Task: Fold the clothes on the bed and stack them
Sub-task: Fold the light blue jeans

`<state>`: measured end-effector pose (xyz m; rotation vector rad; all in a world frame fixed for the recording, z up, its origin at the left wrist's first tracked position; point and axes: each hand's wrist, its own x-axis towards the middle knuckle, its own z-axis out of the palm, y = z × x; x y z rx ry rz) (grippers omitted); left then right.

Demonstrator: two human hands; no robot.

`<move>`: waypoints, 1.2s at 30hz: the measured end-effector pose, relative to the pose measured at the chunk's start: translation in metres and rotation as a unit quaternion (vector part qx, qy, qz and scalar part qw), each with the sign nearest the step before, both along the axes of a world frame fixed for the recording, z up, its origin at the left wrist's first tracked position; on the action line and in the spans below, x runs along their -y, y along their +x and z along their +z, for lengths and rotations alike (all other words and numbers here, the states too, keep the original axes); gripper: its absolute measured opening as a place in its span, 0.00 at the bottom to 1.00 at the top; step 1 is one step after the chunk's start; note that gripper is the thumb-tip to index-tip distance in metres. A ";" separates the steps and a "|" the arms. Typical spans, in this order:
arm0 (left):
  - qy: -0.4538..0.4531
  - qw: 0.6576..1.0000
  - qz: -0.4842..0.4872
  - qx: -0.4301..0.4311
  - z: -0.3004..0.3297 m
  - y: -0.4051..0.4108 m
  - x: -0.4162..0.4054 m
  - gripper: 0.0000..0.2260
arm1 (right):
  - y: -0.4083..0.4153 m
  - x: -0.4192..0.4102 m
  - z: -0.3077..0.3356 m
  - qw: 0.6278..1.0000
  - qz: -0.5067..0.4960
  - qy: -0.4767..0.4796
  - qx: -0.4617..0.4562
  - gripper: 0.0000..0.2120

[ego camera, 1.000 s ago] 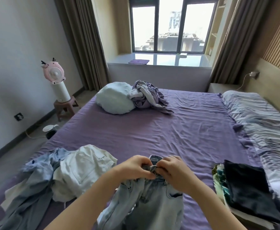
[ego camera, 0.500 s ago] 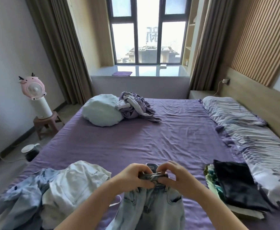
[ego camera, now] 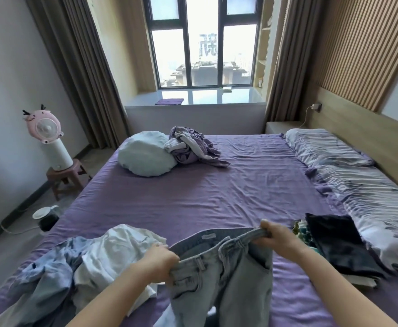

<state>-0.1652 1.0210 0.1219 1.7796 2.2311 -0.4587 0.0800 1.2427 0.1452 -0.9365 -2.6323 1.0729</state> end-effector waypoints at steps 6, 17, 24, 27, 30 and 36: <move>0.201 0.978 0.037 0.038 0.019 -0.038 -0.004 0.06 | 0.006 -0.011 0.013 0.994 -0.071 -0.067 -0.058 0.16; 0.364 0.760 0.241 0.482 0.111 -0.049 -0.038 0.29 | 0.002 -0.030 0.060 0.956 -0.129 -0.242 -0.103 0.13; 0.403 0.687 0.275 0.539 0.158 -0.063 -0.057 0.09 | 0.015 -0.049 0.107 0.905 -0.082 -0.338 -0.245 0.19; 0.443 0.644 0.286 0.554 0.172 -0.066 -0.063 0.10 | 0.020 -0.053 0.124 0.877 -0.051 -0.386 -0.280 0.16; 0.488 0.644 0.270 0.523 0.185 -0.067 -0.070 0.10 | 0.012 -0.056 0.141 0.894 -0.105 -0.325 -0.291 0.09; 0.530 0.672 0.205 0.475 0.235 -0.062 -0.091 0.08 | -0.001 -0.075 0.200 0.872 -0.184 -0.172 -0.420 0.04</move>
